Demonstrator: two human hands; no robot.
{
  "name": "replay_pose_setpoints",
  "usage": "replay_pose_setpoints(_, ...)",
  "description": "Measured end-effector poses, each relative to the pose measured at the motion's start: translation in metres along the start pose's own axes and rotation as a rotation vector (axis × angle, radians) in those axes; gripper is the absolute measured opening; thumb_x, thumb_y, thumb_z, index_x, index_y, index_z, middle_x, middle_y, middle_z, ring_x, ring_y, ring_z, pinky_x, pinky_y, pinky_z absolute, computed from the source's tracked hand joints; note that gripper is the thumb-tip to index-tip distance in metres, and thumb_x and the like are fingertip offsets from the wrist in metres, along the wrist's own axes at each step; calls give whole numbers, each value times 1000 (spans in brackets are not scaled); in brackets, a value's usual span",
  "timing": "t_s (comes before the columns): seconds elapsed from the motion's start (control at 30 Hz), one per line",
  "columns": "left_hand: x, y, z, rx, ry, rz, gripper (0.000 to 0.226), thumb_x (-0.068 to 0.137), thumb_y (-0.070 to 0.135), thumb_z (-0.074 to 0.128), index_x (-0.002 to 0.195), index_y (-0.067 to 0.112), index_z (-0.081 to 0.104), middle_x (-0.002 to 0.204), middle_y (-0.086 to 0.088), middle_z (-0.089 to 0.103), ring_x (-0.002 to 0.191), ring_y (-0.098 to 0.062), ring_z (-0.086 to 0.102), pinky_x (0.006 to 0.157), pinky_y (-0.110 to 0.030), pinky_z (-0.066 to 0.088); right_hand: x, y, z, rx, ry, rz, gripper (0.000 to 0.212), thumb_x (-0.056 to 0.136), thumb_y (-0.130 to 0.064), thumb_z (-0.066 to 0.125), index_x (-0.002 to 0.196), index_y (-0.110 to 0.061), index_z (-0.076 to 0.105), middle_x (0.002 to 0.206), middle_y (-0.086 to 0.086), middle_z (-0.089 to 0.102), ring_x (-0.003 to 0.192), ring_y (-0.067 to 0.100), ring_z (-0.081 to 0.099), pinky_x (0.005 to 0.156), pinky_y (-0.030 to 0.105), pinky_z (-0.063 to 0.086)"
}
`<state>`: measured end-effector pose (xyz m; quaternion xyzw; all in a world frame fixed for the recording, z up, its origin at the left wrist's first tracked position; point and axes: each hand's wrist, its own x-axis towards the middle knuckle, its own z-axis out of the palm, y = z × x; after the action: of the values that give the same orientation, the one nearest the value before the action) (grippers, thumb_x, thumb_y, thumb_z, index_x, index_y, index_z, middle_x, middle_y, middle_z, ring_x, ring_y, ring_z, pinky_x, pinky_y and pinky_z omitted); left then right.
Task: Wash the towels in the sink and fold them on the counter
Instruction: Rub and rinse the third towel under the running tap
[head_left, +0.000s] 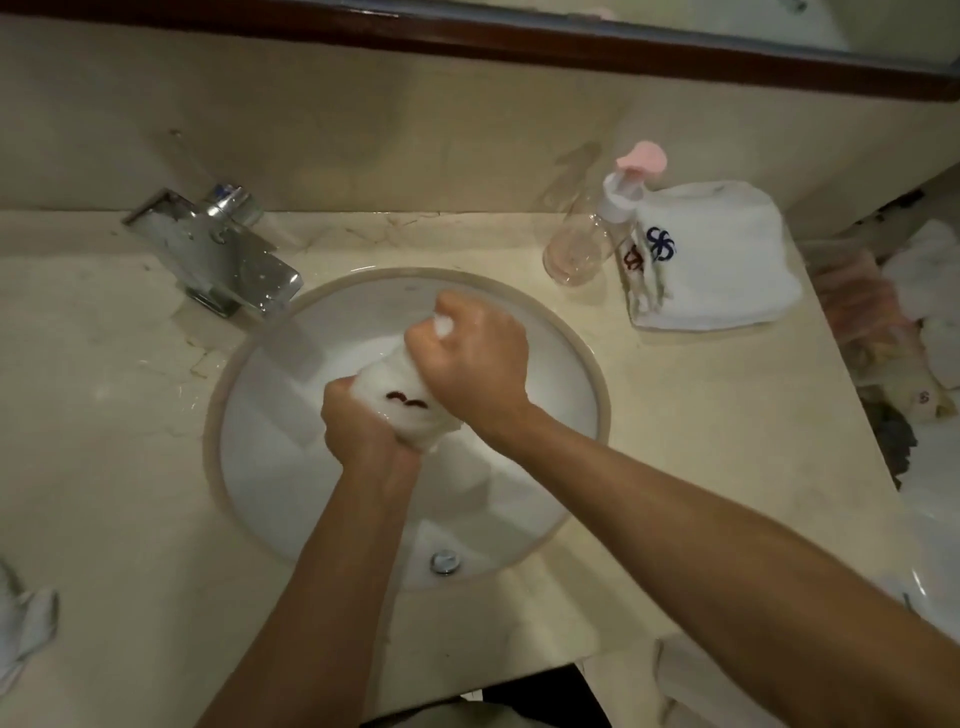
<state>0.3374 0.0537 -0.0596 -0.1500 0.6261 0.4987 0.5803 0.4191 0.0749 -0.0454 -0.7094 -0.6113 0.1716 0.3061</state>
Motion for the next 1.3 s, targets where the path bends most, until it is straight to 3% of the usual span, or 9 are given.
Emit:
replay_pose_setpoints(0.13,2,-7,-5,94,3,-59,19,84,7,46,68,12,55,60,-5,55,58,-24,57,64,-33,50,0,15,1,-46,-10,-185,25,74,-23,55,61,-17,34,49,-8,16,47,22,27,49,24,9)
replay_pose_setpoints(0.27,-1,-17,-8,147,25,-117,23,87,4,44,66,14,49,61,-4,48,52,-20,49,54,-25,43,-11,32,1,-100,18,-188,22,76,-29,46,60,-18,36,51,-5,24,47,24,28,48,22,8)
replay_pose_setpoints(0.47,-9,-8,-17,113,-185,-78,19,92,29,58,91,11,63,81,-10,68,68,-28,68,66,-34,56,-17,29,-19,93,-189,315,24,89,-43,56,93,-20,60,78,-3,62,74,21,60,58,33,44)
replay_pose_setpoints(0.6,-13,16,-45,446,-627,288,58,82,42,65,135,23,52,105,-6,68,93,-18,69,81,-37,55,-31,38,-42,628,-411,769,31,91,-51,62,115,-31,62,93,-3,64,67,12,55,47,24,40)
replay_pose_setpoints(0.77,2,49,-61,991,-751,1178,47,71,52,70,107,25,59,112,2,60,104,1,57,84,-21,51,-44,40,-44,837,-608,979,32,89,-43,61,64,-23,65,57,2,56,49,17,49,47,24,30)
replay_pose_setpoints(0.83,8,57,-52,1050,-891,1269,43,74,47,69,104,16,63,118,-3,59,112,-5,55,92,-30,49,-53,37,-36,800,-683,1025,35,86,-41,58,58,-20,61,55,3,53,51,18,48,52,25,35)
replay_pose_setpoints(0.93,6,52,-50,1056,-1053,1076,40,80,36,69,112,12,71,117,-1,70,111,-19,64,95,-45,52,-66,39,-26,945,-686,1152,21,81,-31,57,69,-14,60,61,6,55,57,21,54,56,26,47)
replay_pose_setpoints(1.13,-13,19,-60,787,-729,993,9,84,14,65,87,14,73,91,4,75,91,-17,70,83,-39,56,-74,28,-4,1021,-388,1246,13,65,-24,60,74,-16,55,68,5,50,74,26,53,65,32,43)
replay_pose_setpoints(1.3,-19,9,-40,414,-344,824,18,85,9,58,78,17,73,82,0,73,86,-22,69,80,-42,54,-61,7,2,970,81,1087,35,81,-14,51,54,-21,30,52,-4,29,53,20,27,50,31,27)
